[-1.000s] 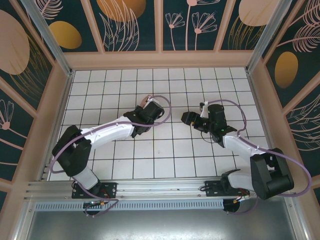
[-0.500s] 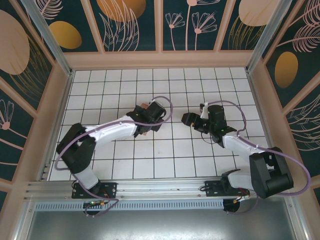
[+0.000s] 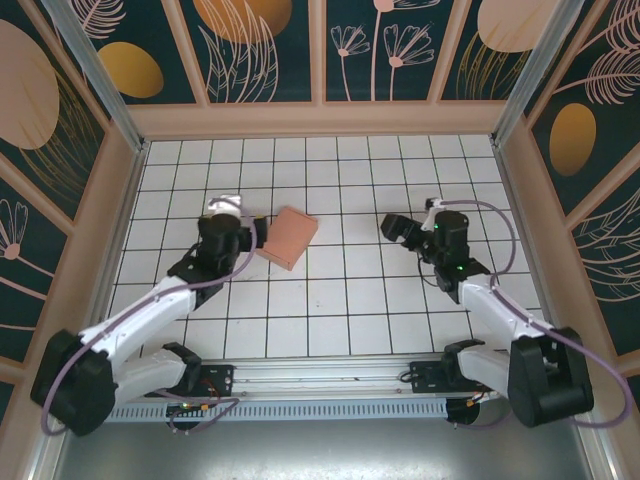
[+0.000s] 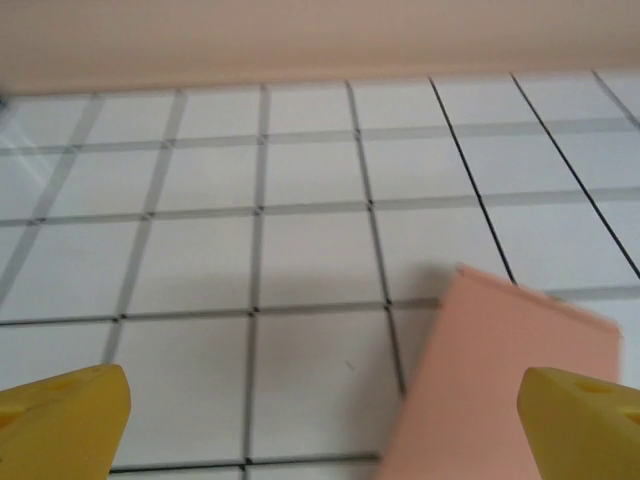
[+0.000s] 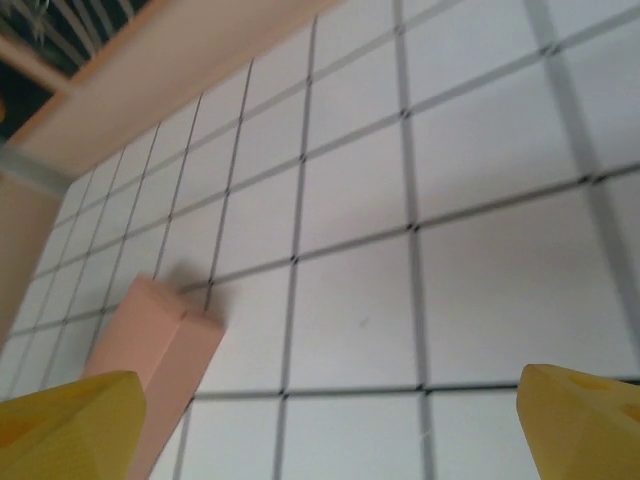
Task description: Fold the paper box
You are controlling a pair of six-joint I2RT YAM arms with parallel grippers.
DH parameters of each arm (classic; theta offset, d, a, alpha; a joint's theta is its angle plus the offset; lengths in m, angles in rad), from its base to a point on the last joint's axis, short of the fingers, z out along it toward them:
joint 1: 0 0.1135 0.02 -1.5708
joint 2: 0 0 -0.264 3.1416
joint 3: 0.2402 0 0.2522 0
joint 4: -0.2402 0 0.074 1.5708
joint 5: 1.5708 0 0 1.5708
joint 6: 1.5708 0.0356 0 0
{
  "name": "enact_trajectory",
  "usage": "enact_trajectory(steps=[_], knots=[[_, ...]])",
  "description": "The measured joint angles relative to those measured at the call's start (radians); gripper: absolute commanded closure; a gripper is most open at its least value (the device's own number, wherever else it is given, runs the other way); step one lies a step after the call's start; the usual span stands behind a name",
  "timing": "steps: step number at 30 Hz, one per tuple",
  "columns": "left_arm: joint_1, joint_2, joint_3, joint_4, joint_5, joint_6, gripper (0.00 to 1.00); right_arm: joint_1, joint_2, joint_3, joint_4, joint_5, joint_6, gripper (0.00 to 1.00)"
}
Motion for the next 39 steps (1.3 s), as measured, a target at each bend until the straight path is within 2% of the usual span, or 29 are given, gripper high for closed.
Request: enact_trajectory(steps=[5,10,15,22,29,39], knots=[[0.112,-0.117,-0.229,0.249,-0.036,0.110,0.01,-0.076,-0.084,-0.137,0.186,0.176,-0.161,0.04],[0.235,-0.123,-0.372,0.428,-0.030,0.176,0.01,-0.158,-0.023,-0.275,0.423,0.268,-0.302,0.03],[0.343,0.017,-0.400,0.624,0.032,0.184,0.02,-0.235,0.174,-0.349,0.698,0.280,-0.351,0.01],[0.417,0.265,-0.383,0.869,0.119,0.177,0.02,-0.246,0.444,-0.340,1.020,0.262,-0.386,0.01],[0.484,0.438,-0.340,1.028,0.191,0.166,0.01,-0.246,0.473,-0.300,1.052,0.243,-0.400,0.01],[0.488,0.450,-0.344,1.091,0.201,0.158,0.01,-0.246,0.473,-0.274,1.051,0.243,-0.401,0.01]])
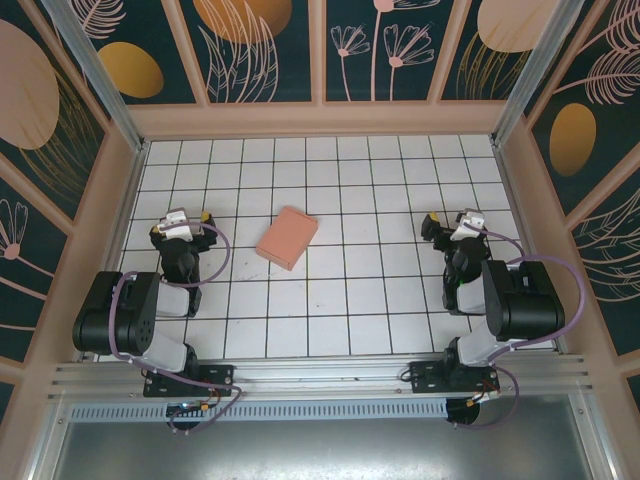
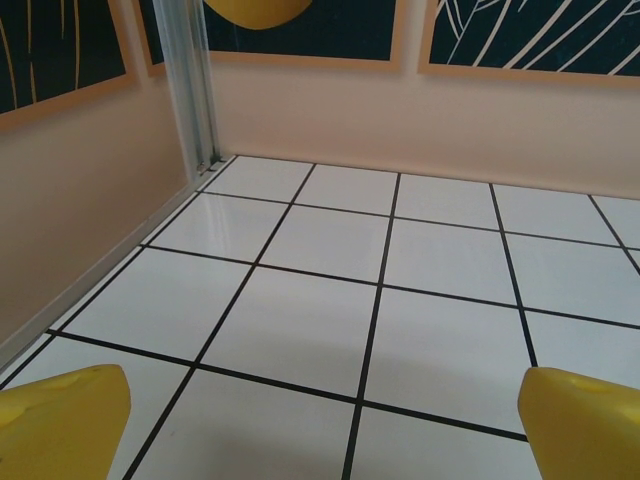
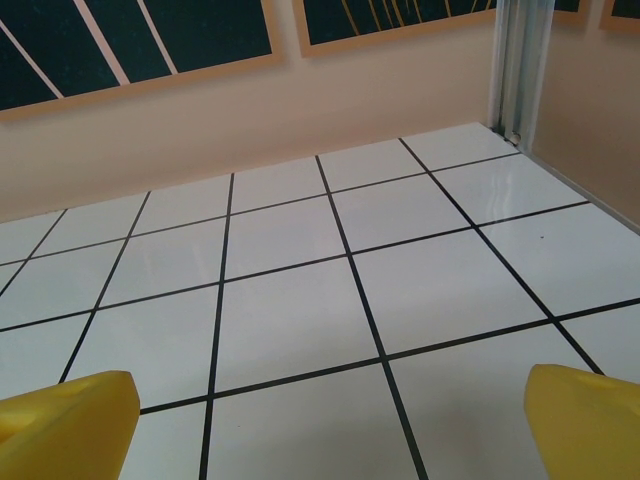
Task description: Fold the paper box
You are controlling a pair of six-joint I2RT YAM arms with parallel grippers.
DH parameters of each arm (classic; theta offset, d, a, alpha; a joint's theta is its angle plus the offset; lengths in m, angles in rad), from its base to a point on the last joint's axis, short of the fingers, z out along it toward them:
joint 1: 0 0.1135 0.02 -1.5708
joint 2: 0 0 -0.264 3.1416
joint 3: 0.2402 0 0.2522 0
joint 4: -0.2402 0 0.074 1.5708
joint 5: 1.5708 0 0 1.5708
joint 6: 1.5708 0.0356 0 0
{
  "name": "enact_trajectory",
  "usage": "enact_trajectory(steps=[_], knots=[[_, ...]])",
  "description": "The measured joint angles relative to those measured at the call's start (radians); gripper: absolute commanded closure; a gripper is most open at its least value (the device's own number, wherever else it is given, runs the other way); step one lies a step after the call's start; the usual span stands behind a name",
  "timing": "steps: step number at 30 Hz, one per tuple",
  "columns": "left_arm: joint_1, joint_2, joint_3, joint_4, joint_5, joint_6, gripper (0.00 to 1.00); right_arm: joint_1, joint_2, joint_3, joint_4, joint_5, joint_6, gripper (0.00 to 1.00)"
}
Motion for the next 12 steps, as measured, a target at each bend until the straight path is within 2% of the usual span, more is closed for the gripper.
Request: enact_trajectory(steps=[12], knots=[[0.000,0.000,0.000,0.000,0.036,0.000,0.01,0.000,0.000,0.000,-0.001,0.000,0.000,0.01]])
